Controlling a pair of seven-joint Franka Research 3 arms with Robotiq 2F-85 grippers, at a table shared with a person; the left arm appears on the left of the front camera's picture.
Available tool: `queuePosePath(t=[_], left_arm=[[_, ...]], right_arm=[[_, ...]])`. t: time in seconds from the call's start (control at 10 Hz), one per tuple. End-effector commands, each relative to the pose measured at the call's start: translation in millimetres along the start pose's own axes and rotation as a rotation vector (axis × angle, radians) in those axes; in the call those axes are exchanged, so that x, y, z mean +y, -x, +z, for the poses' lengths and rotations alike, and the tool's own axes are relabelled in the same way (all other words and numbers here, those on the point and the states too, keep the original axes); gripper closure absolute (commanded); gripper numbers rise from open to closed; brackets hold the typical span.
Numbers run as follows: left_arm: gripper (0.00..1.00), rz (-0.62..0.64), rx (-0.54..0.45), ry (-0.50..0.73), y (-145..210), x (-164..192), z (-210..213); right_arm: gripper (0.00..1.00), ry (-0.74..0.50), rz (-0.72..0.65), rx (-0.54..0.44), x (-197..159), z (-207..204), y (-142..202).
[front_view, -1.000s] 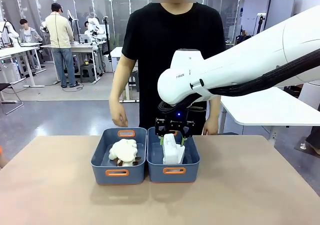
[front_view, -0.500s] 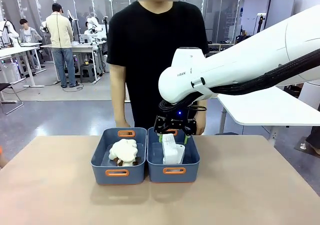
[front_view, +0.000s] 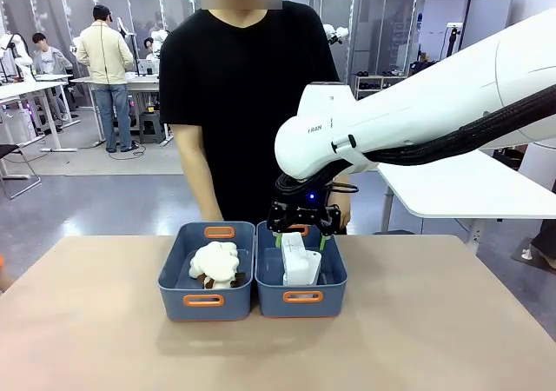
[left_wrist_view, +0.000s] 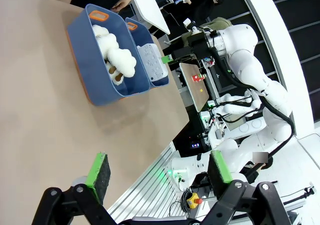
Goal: Sort the digital clocks into the basket.
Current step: Pick up the Digital clock from the table and place it into the empty Plastic storage basket.
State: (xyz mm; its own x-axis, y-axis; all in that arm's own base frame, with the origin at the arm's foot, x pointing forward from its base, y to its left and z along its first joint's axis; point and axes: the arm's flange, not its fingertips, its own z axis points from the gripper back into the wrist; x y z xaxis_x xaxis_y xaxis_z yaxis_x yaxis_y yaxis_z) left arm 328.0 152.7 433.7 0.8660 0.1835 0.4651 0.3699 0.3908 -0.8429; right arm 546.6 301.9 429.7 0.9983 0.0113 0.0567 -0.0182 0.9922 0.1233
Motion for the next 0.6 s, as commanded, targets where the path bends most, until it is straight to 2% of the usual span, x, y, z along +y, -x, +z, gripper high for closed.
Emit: queuePosePath(t=[0.0, 0.4, 0.5], left_arm=[[0.0, 0.01, 0.009, -0.004, 1, -4, 1], [0.0, 0.01, 0.009, -0.004, 1, -4, 1], [0.0, 0.01, 0.009, -0.004, 1, -4, 1]], right_arm=[[0.0, -0.001, 0.002, 0.0, 1, -1, 0], [0.0, 0.0, 0.0, 0.0, 0, 0, 0], [0.0, -0.064, 0.028, -0.04, -9, 25, 4]])
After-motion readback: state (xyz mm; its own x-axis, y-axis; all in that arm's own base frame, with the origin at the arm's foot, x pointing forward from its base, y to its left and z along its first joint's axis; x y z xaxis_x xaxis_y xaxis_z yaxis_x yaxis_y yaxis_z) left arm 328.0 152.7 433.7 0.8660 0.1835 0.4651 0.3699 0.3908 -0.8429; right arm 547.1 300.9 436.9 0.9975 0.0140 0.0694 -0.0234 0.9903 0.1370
